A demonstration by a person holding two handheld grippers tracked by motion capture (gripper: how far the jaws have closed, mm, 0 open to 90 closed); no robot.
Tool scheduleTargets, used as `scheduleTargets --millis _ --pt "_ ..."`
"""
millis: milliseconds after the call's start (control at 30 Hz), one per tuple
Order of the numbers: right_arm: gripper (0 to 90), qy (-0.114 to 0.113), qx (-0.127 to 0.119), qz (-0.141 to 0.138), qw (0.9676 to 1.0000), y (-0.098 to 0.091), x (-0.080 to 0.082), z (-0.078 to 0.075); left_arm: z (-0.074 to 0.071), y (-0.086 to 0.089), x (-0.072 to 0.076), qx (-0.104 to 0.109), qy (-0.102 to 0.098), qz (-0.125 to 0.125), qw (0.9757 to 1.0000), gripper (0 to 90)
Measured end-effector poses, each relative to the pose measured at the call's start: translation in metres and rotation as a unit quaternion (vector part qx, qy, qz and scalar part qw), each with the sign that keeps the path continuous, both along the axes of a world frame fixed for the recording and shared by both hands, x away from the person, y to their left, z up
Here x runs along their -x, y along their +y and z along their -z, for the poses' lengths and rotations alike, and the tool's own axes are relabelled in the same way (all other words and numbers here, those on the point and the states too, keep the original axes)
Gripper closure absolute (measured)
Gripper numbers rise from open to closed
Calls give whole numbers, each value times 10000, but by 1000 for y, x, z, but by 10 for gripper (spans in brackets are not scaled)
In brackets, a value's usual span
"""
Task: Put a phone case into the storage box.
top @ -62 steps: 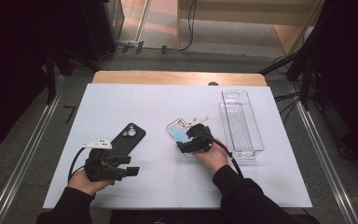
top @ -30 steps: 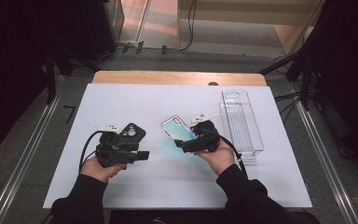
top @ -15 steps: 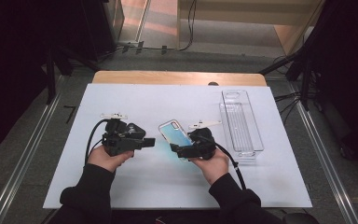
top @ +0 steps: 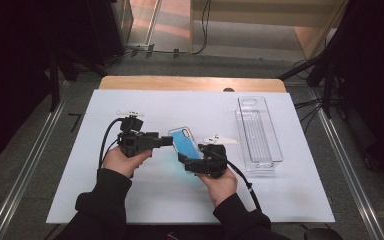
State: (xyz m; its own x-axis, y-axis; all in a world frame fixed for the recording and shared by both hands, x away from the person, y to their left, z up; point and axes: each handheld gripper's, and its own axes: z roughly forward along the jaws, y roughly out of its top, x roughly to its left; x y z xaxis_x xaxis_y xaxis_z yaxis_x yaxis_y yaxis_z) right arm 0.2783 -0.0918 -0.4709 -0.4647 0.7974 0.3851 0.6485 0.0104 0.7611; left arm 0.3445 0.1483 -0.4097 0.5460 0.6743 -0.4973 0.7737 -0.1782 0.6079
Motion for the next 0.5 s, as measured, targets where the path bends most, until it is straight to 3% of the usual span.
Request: scheduleTargets --millis 167,367,500 --pt "145 -123 -168 108 9997 5 6 1 3 -7 -4 -166 -21 -81 9998 248" --pt "145 -202 -342 201 9990 9 7 1 8 -17 -7 -209 -69 -189 9996 264" --pt "145 -265 -380 254 9986 11 9 1 9 -24 -6 -272 -159 -278 9991 339"
